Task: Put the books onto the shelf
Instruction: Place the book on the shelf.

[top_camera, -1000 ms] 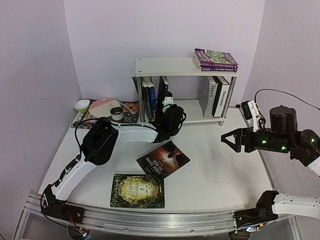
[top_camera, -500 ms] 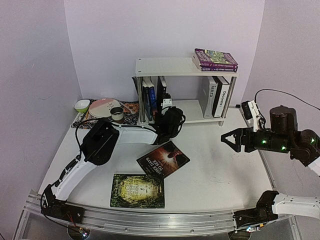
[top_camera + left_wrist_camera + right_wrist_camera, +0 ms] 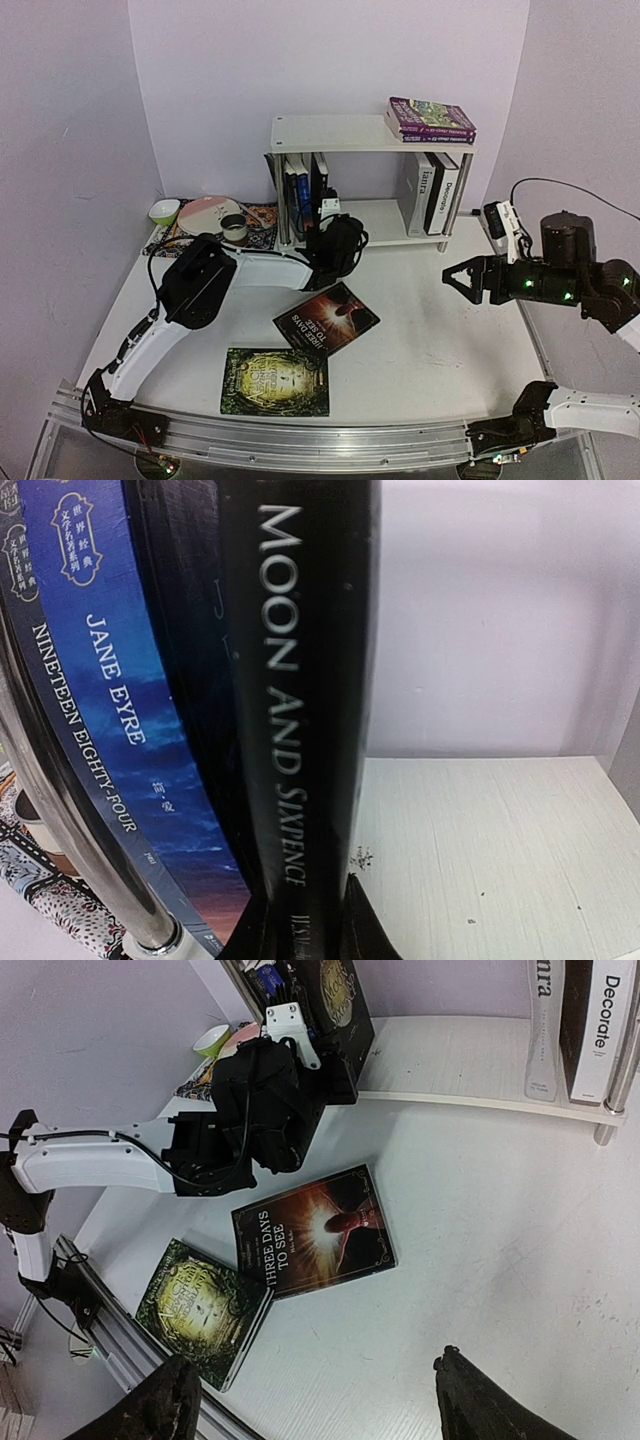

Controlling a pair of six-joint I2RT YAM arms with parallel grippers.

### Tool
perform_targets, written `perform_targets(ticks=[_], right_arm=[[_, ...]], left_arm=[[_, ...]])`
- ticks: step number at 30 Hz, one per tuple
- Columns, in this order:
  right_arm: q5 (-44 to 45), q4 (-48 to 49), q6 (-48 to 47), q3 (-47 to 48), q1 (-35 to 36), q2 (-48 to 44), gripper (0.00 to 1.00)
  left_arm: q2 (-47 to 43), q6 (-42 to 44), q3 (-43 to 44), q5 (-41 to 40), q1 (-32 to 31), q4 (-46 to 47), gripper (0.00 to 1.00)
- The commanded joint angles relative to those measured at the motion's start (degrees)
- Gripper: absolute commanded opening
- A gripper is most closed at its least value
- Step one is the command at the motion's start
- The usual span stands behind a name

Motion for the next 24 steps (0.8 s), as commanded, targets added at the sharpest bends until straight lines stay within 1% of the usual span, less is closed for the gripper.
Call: perform_targets(ticks=[1, 3, 8, 22, 24], right_arm=[[-0.6, 1.8, 0.4, 1.3, 0.1, -0.6, 0.81], [-0.6, 1.8, 0.4, 1.3, 0.1, -0.6, 0.81], [-0.7, 1.8, 0.5, 1.2, 0.1, -0.6, 0.81], [-0.8, 2.0, 0.4, 1.1, 0.1, -0.4, 0.81], [-1.0, 2.0, 0.4, 1.1, 0.1, -0.2, 0.81]], left_arm=[[-5.0, 1.5, -0.2, -4.8, 1.1, 0.7, 0.17], [-5.3, 1.5, -0.3, -4.3, 1.0, 0.7, 0.21], [-5.9, 1.5, -0.6, -3.7, 1.0, 0.7, 0.28], [-7.2, 2.1, -1.6, -4.0, -0.3, 0.8, 0.28], [-7.6, 1.8, -2.1, -4.1, -0.7, 0.8, 0.30]])
